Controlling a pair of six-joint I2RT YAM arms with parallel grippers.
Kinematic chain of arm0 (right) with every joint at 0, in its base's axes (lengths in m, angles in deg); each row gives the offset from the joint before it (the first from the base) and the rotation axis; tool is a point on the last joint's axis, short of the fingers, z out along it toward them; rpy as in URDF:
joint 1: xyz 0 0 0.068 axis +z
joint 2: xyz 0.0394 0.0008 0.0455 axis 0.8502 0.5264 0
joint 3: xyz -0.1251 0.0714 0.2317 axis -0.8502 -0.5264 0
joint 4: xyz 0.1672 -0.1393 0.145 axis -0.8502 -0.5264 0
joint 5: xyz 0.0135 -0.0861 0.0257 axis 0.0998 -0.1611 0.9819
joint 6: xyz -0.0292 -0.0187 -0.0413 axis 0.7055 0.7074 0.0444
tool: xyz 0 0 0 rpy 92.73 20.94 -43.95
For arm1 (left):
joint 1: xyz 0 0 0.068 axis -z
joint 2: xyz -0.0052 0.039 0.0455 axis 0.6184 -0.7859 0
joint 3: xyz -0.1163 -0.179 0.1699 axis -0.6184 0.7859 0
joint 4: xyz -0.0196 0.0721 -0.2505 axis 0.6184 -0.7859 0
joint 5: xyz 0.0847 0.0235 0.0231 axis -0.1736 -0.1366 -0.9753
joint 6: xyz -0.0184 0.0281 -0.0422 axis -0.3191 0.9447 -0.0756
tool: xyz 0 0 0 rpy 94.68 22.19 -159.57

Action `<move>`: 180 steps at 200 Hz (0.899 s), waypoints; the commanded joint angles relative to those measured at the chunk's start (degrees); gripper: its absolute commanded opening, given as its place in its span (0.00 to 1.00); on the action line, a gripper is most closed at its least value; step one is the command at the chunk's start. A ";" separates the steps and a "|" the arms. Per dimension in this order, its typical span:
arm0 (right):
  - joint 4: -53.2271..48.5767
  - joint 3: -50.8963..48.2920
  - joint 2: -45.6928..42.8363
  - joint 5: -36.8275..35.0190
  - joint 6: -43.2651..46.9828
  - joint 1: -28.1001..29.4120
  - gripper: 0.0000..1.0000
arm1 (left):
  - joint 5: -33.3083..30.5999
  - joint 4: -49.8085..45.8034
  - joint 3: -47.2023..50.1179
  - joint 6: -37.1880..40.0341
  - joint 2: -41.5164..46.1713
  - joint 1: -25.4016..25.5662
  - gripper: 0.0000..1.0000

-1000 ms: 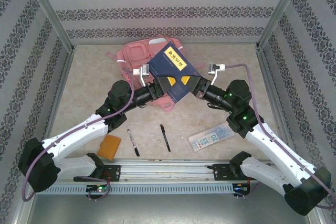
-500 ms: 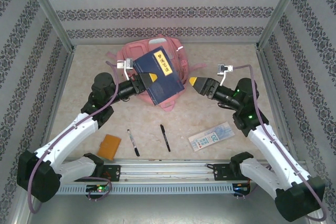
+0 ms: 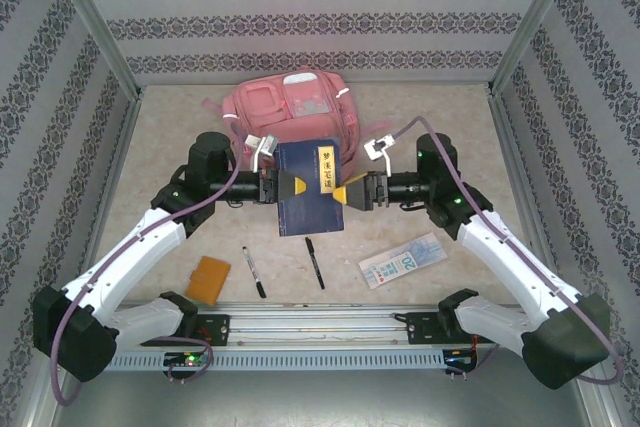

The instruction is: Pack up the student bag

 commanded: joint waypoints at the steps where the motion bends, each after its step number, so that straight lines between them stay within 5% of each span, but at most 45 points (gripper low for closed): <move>1: 0.80 1.27 0.98 1.71 0.75 1.40 0.92 | 2.88 4.16 -0.55 -0.42 0.00 0.40 0.00; 35: 8.37 -0.07 5.39 6.22 -7.40 1.46 0.80 | 4.69 9.11 1.13 -3.30 -1.16 0.81 0.00; 74: 9.26 -3.25 3.51 3.59 -10.07 -1.28 0.88 | 5.66 14.42 1.87 -6.59 -0.26 0.83 0.00; 104: 16.95 -3.34 5.36 10.15 -15.81 4.26 0.80 | 3.99 17.02 2.91 -7.33 -0.19 1.14 0.00; 149: 22.80 -4.69 2.02 8.95 -24.08 2.63 0.37 | 3.91 21.32 3.14 -8.76 -0.92 2.01 0.00; 166: 22.64 -5.24 1.36 8.48 -24.59 0.41 0.14 | 2.71 19.06 3.12 -7.34 -0.93 2.06 0.17; 180: 21.38 -5.66 1.37 8.64 -23.62 -1.06 0.05 | 1.45 14.39 2.43 -4.17 -1.09 2.04 0.16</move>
